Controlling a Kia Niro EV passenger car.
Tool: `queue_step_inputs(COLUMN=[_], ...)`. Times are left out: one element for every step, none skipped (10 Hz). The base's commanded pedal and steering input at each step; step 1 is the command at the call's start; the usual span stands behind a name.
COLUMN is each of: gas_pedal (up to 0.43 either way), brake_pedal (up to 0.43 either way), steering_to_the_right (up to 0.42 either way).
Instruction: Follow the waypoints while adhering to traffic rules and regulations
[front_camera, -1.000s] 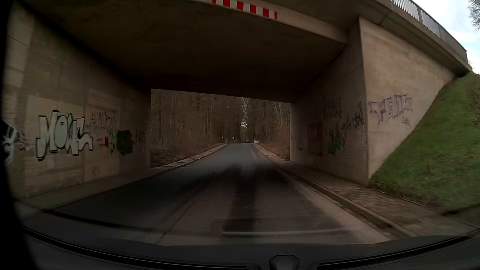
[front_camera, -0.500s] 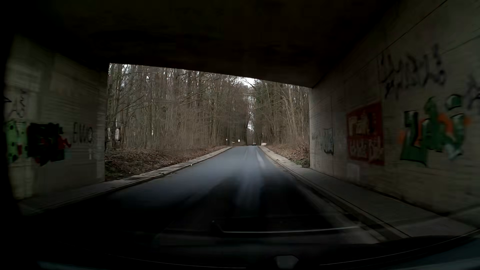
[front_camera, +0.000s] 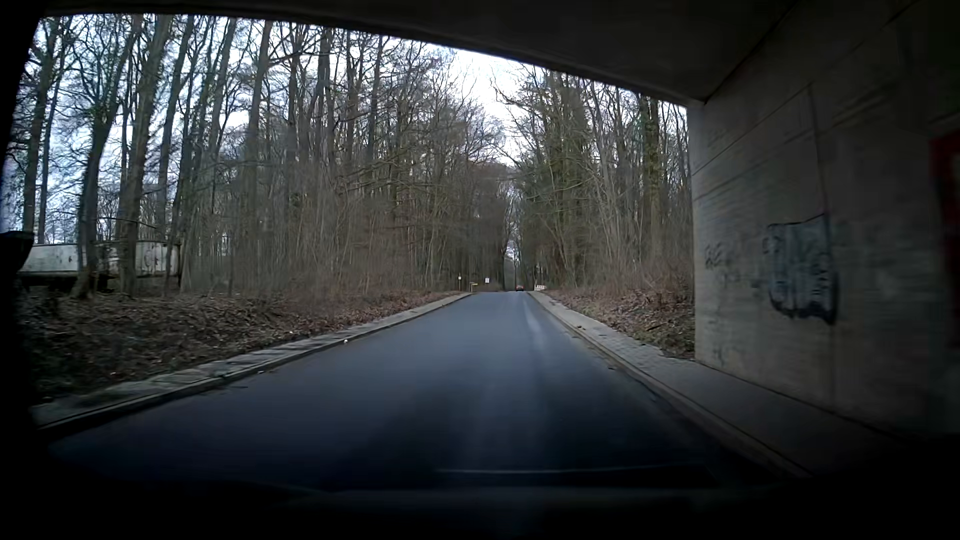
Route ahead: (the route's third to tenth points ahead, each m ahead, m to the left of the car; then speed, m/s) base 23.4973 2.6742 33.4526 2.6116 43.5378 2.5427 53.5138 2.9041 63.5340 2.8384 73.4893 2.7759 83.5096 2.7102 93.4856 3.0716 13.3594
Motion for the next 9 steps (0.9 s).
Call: queue_step_inputs(gas_pedal=[0.150, 0.150, 0.150, 0.150, 0.150, 0.157, 0.157, 0.157, 0.157], brake_pedal=[0.000, 0.000, 0.000, 0.000, 0.000, 0.000, 0.000, 0.000, 0.000], steering_to_the_right=[-0.003, -0.002, 0.000, 0.001, 0.002, 0.002, 0.002, 0.002, 0.002])
